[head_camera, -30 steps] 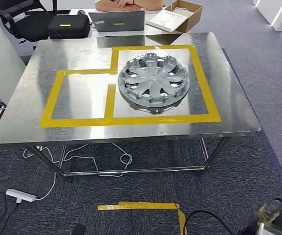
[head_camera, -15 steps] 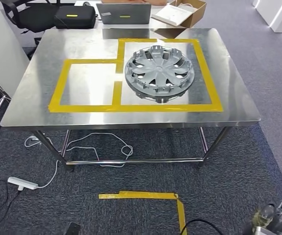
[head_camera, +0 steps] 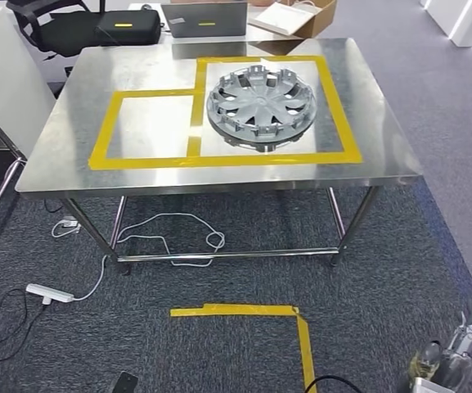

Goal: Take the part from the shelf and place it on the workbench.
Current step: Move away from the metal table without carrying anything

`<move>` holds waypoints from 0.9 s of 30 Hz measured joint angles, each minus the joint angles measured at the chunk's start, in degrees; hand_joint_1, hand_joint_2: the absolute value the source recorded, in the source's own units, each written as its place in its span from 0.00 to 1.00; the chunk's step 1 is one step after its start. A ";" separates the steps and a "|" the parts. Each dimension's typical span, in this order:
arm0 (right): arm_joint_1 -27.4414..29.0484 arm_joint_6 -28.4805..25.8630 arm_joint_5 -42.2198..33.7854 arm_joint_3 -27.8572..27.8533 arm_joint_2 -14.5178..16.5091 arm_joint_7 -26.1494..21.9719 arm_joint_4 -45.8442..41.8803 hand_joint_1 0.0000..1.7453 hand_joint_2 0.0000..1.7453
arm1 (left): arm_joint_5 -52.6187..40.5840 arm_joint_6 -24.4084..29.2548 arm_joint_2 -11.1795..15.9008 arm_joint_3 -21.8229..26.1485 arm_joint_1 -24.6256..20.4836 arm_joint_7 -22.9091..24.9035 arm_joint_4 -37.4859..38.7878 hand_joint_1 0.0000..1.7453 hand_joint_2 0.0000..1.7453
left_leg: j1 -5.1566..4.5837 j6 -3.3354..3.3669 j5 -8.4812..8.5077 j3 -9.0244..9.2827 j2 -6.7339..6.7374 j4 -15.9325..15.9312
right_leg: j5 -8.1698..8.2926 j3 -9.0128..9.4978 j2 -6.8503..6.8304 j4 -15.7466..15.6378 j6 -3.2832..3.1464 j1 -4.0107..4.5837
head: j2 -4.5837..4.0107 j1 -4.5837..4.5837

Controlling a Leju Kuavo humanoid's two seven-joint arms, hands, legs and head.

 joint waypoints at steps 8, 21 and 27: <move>-0.09 0.17 0.54 -0.40 0.29 0.16 1.49 0.00 0.00 | 3.39 0.30 0.34 1.47 -0.21 -1.41 -0.09 0.00 0.00 | 0.89 -0.93 -3.03 6.47 -0.07 4.36 | 4.73 -7.30 -0.14 2.37 0.41 0.11 | 0.00 -0.37; -1.12 0.42 2.32 -0.15 0.41 1.46 2.93 0.00 0.00 | 8.06 1.08 0.25 7.08 -1.09 -3.17 -0.26 0.00 0.00 | 0.38 2.28 1.77 4.01 0.50 -3.96 | -2.71 -10.54 0.11 19.43 3.08 -0.26 | 0.00 0.09; -1.47 0.95 1.63 -0.25 0.41 1.60 3.22 0.00 0.00 | 8.18 1.59 0.20 7.83 -1.15 -2.87 -0.26 0.00 0.00 | 0.06 0.89 4.76 1.07 0.46 -2.83 | -2.73 3.28 0.23 0.35 1.72 0.12 | 0.00 0.09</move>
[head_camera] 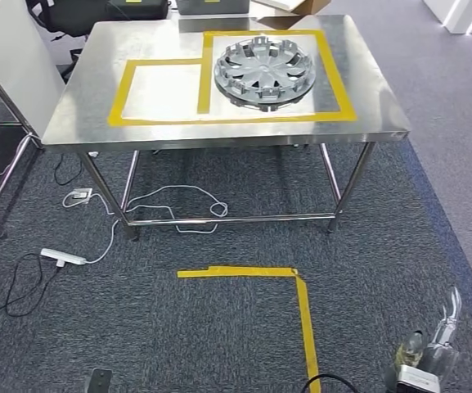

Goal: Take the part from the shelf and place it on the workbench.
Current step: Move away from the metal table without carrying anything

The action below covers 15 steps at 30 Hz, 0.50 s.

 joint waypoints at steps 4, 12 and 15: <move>-0.06 0.28 -0.28 -0.30 0.01 -0.01 0.18 0.00 0.00 | 0.09 0.19 0.05 0.70 0.24 0.19 0.00 0.00 0.00 | 0.49 -1.35 -5.30 -1.94 -0.34 4.72 | 2.09 -2.32 -0.37 0.00 -1.85 -0.16 | 0.00 -0.31; -0.10 0.55 -0.25 -0.80 0.00 0.07 0.67 0.00 0.00 | 0.10 0.09 0.00 1.02 0.23 0.37 0.00 0.00 0.00 | 0.72 -1.32 -6.93 5.20 -0.43 6.22 | 5.76 -8.84 -0.41 2.56 -1.44 0.12 | 0.00 -0.59; -0.14 0.87 -0.16 -1.09 0.00 0.48 0.84 0.00 0.00 | 0.05 0.01 -0.02 1.03 0.13 0.12 0.00 0.00 0.00 | 0.45 -0.24 -8.17 8.41 -0.49 -0.05 | 6.74 -10.04 -0.51 3.24 -0.46 0.33 | 0.00 -0.50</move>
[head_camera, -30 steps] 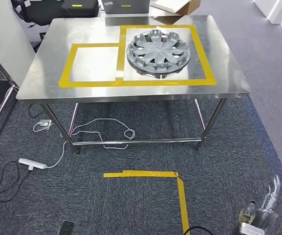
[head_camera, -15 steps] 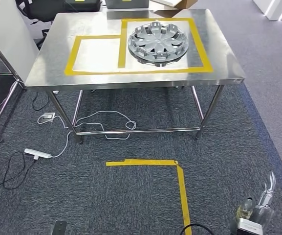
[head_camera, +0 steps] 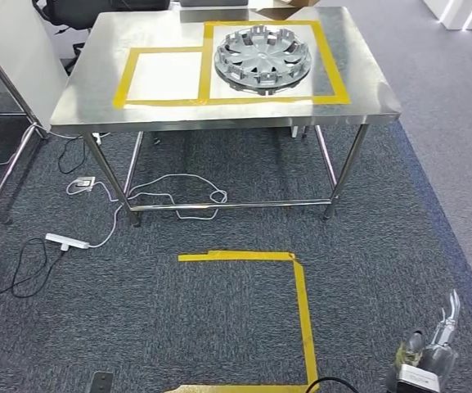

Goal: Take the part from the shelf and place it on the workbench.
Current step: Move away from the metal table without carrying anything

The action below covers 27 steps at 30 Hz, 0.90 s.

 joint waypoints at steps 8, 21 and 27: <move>0.03 0.73 -0.15 -1.66 0.00 0.35 1.43 0.00 0.00 | -0.01 0.08 -0.25 0.04 0.26 -0.13 0.00 0.00 0.00 | 0.13 1.75 3.11 -3.59 0.46 -0.36 | -9.64 -6.41 0.44 16.75 2.19 -0.52 | 0.00 0.55; -0.31 0.92 -0.13 -2.62 0.02 0.32 2.20 0.00 0.00 | -0.01 0.08 -0.36 0.09 0.26 -0.19 0.00 0.00 0.00 | 0.24 -1.39 -2.45 -9.57 0.16 10.91 | -3.07 5.11 0.24 -1.86 -1.59 -0.48 | 0.00 0.02; -0.32 0.95 -0.12 -2.87 0.02 0.32 2.60 0.00 0.00 | 0.01 0.08 -0.27 0.20 0.44 -0.19 0.00 0.00 0.00 | 0.29 -0.91 1.78 -6.35 0.13 6.46 | -2.91 4.15 0.38 -0.94 -1.46 -0.19 | 0.00 0.03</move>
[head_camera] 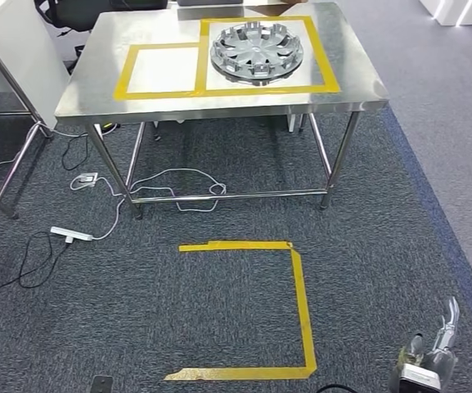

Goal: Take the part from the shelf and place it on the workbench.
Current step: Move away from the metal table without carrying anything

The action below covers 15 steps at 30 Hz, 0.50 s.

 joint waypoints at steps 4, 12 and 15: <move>-0.04 0.02 0.00 -0.09 0.00 -0.01 0.03 0.00 0.00 | -0.02 0.00 0.09 0.10 -0.14 -0.02 0.00 0.00 0.00 | -0.35 0.82 1.16 2.05 -0.02 -5.60 | 0.21 -0.83 0.01 0.44 1.10 0.15 | 0.00 0.06; -0.02 0.02 -0.01 -0.19 -0.01 -0.01 0.06 0.00 0.00 | -0.02 0.03 -0.02 0.16 -0.07 -0.02 0.00 0.00 0.00 | -0.10 1.82 1.97 1.62 0.07 -6.12 | -2.89 -3.67 0.07 6.61 2.30 -0.15 | 0.00 0.38; 0.04 0.02 -0.02 -0.32 -0.01 -0.01 0.18 0.00 0.00 | -0.02 0.06 -0.17 0.24 -0.07 -0.02 0.00 0.00 0.00 | -0.01 2.01 2.62 1.11 0.14 -6.22 | -2.72 -2.89 0.12 7.04 3.09 -0.68 | 0.00 0.76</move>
